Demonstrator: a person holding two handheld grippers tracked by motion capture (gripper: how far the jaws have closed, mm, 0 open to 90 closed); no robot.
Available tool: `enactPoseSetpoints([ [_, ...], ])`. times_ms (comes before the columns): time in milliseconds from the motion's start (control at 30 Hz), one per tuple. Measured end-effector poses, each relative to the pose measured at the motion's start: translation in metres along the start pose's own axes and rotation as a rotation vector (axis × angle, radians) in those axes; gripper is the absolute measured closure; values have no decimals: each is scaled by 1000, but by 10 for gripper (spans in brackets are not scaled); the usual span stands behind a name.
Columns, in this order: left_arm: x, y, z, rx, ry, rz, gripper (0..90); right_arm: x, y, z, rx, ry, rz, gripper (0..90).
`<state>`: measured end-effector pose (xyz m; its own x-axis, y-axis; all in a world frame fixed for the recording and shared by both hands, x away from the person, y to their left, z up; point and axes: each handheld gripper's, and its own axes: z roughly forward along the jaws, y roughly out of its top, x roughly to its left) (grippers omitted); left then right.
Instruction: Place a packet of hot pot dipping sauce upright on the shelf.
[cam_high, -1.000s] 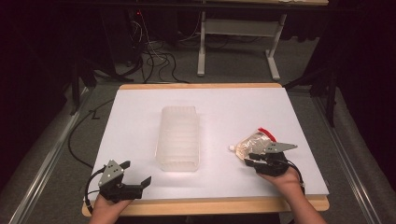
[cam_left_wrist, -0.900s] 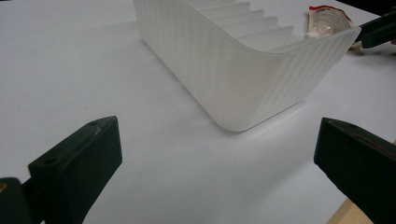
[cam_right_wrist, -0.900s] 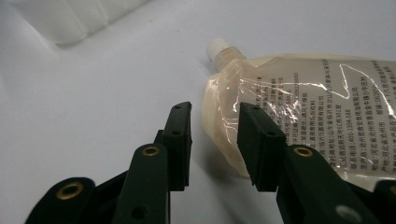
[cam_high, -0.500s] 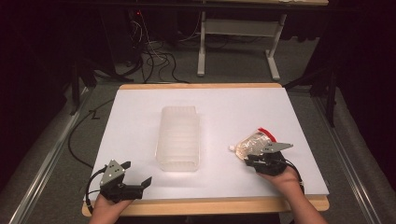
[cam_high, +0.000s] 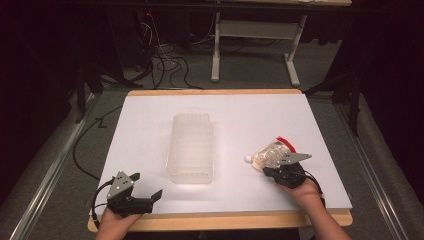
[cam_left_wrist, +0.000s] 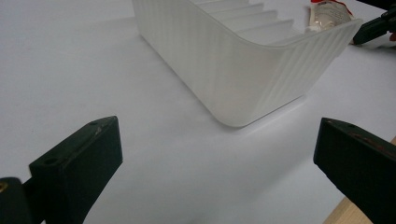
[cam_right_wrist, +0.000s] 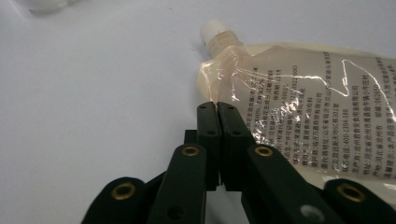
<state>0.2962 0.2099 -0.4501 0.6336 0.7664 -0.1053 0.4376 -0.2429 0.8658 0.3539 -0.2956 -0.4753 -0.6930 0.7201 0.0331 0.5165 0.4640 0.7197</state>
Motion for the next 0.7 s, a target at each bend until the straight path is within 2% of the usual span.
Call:
enactPoseSetpoints([
  [133,0,0,0,4,-2,0,17,0,1,-1,-4,-4,-11,900],
  [433,0,0,1,4,-1,0,17,2,5,-9,-49,-1,-32,900],
  [700,1,0,1,5,0,-2,17,9,11,-15,-119,11,-55,900],
])
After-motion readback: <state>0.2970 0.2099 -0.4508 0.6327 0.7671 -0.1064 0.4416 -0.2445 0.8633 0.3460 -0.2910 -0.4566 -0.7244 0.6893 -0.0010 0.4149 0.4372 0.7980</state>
